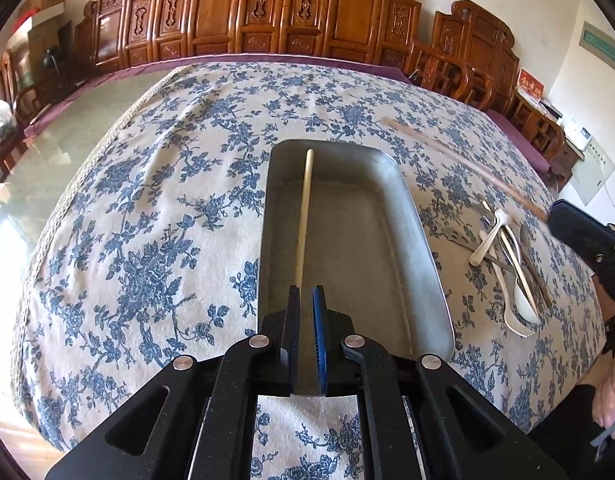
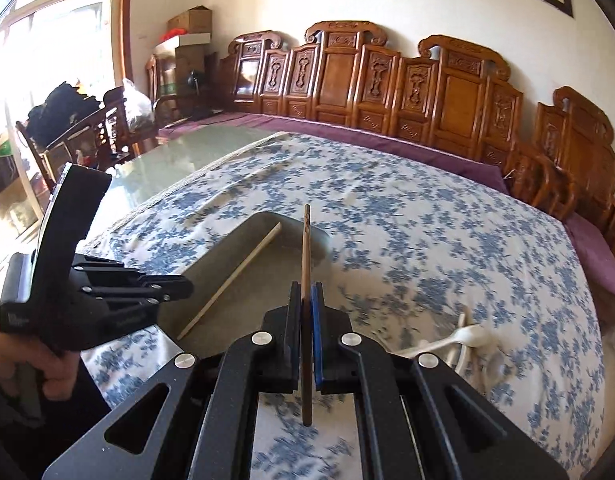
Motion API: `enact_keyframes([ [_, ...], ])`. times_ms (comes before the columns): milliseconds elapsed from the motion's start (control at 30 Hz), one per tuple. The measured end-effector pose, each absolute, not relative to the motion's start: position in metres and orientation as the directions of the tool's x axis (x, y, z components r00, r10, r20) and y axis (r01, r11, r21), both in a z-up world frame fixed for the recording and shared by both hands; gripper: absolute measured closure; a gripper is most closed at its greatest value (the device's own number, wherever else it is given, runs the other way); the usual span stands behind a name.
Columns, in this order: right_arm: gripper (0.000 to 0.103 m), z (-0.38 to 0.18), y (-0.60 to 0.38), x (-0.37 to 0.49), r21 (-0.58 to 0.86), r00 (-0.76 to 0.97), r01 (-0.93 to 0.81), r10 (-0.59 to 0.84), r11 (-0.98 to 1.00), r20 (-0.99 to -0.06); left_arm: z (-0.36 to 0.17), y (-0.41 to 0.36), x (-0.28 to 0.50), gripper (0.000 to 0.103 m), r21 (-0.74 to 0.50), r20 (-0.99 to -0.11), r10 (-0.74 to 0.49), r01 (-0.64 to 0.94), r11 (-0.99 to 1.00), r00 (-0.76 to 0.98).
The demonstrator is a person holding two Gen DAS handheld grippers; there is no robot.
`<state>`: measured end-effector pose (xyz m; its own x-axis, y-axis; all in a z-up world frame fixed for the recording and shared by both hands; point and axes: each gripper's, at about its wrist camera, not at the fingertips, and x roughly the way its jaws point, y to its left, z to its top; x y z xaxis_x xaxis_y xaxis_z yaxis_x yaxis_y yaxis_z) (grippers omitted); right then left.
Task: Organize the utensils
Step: 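Open the left gripper to drop its chopstick into the tray, then open the right gripper over the tray, then return it to the pile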
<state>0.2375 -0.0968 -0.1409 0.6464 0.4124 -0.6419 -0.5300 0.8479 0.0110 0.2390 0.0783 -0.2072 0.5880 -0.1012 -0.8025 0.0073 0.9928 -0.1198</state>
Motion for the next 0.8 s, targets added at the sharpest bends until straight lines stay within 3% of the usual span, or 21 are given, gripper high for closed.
enact_keyframes([
  [133, 0.097, -0.150, -0.078, 0.247, 0.021, 0.614, -0.541, 0.412, 0.841, -0.673, -0.201, 0.083, 0.236, 0.091, -0.121, -0.787, -0.100, 0.006, 0.993, 0.609],
  [800, 0.096, -0.202, -0.018, 0.294, 0.092, 0.499, -0.502, 0.375, 0.860, -0.782, -0.195, 0.113, 0.227, 0.091, -0.076, -0.766, -0.018, -0.062, 0.995, 0.643],
])
